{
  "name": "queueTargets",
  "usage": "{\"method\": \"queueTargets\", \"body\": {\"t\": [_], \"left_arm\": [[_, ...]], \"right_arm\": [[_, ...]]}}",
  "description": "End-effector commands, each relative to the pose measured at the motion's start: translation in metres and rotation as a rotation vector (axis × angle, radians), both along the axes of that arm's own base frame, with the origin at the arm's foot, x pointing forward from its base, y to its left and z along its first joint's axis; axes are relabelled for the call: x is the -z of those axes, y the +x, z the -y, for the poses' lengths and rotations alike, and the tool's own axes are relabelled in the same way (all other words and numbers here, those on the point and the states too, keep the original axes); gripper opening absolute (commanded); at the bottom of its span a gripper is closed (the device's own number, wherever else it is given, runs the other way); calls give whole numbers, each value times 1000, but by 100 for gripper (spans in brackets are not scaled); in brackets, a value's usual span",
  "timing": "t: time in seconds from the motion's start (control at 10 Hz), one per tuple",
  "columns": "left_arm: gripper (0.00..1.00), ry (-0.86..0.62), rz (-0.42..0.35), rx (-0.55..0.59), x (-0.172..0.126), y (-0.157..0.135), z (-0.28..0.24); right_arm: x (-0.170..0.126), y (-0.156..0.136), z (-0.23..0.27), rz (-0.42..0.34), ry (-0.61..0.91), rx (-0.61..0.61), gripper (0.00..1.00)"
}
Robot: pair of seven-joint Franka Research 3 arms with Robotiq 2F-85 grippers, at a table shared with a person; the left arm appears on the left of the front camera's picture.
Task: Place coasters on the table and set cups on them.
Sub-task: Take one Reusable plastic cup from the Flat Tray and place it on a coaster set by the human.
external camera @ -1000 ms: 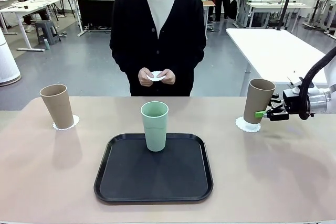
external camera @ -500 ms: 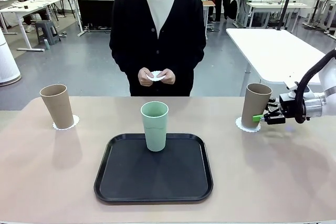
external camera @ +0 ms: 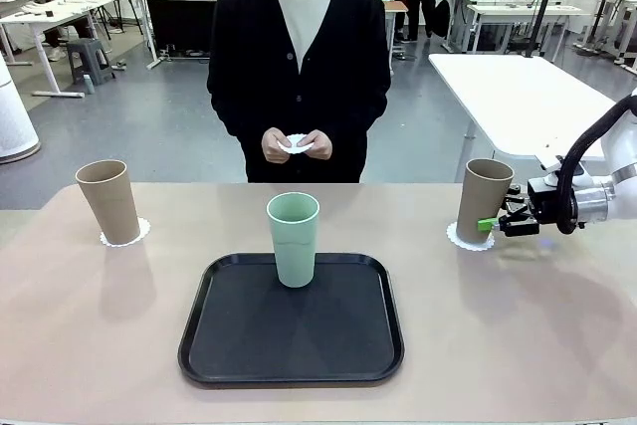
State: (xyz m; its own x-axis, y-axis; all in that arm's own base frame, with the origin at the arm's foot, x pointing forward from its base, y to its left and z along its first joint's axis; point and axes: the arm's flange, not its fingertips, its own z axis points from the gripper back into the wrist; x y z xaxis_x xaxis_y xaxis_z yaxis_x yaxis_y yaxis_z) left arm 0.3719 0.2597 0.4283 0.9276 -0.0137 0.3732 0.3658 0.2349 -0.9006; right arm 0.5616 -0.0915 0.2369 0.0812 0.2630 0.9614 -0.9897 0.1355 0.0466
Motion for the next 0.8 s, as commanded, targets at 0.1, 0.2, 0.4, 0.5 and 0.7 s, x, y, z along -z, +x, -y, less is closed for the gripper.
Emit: {"method": "queueTargets", "body": {"t": [0.1,0.2,0.4,0.5,0.7], "left_arm": [[100,2,2,-3,-1,-1,-1],[100,2,2,-3,-1,-1,-1],[100,2,2,-3,-1,-1,-1],[100,2,2,-3,-1,-1,-1],[100,2,2,-3,-1,-1,-1]], "right_arm": [[-2,6,0,-9,6,-5,100],[-2,5,1,-15,-10,-1,100],[-2,3,3,-47,-50,3,100],[-3,2,5,-67,-80,9,100],[-8,-2,10,-84,-122,17,100]]}}
